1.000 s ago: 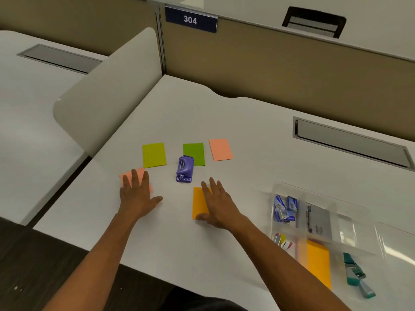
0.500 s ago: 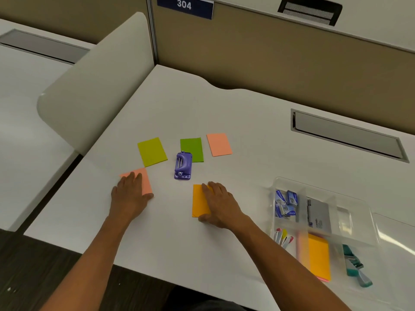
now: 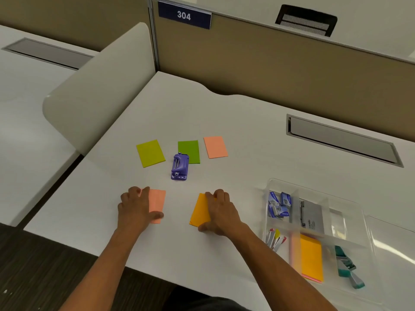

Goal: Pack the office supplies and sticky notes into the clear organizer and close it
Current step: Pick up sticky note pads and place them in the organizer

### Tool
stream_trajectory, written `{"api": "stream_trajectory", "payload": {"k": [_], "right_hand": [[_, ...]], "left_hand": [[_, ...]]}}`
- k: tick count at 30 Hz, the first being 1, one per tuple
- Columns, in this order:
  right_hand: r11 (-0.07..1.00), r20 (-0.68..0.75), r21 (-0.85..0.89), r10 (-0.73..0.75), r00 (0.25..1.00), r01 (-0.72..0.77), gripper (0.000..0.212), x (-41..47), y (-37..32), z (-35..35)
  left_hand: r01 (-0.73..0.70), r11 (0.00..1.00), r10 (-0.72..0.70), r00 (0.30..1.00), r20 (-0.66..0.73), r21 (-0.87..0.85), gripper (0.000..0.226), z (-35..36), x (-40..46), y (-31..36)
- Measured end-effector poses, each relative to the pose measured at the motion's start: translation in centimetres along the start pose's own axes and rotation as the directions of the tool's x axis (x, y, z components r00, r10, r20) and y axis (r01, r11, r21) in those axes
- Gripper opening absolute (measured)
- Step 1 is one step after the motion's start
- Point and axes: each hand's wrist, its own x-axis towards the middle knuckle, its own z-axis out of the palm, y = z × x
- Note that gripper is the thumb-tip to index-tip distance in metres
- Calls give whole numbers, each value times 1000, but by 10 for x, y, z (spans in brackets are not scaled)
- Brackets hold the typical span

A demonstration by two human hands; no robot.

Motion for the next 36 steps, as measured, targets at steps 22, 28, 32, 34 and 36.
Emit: {"api": "stream_trajectory", "payload": {"k": [22, 28, 32, 34, 36], "right_hand": [[858, -5, 513, -10, 1000, 11, 48, -84, 59, -16], [741, -178, 669, 82, 981, 59, 33, -119, 103, -40], [697, -262, 713, 159, 952, 79, 25, -142, 140, -51], [663, -293, 745, 220, 931, 78, 26, -151, 160, -52], [643, -303, 764, 282, 910, 55, 26, -159, 180, -52]], "left_hand": [[172, 978, -166, 984, 60, -118, 36, 11, -56, 77], [210, 913, -195, 978, 79, -350, 22, 7, -71, 99], [122, 886, -110, 993, 53, -448, 13, 2, -80, 117], [97, 870, -84, 995, 48, -483, 16, 1, -84, 130], [86, 807, -47, 995, 83, -584, 21, 2, -90, 145]]}}
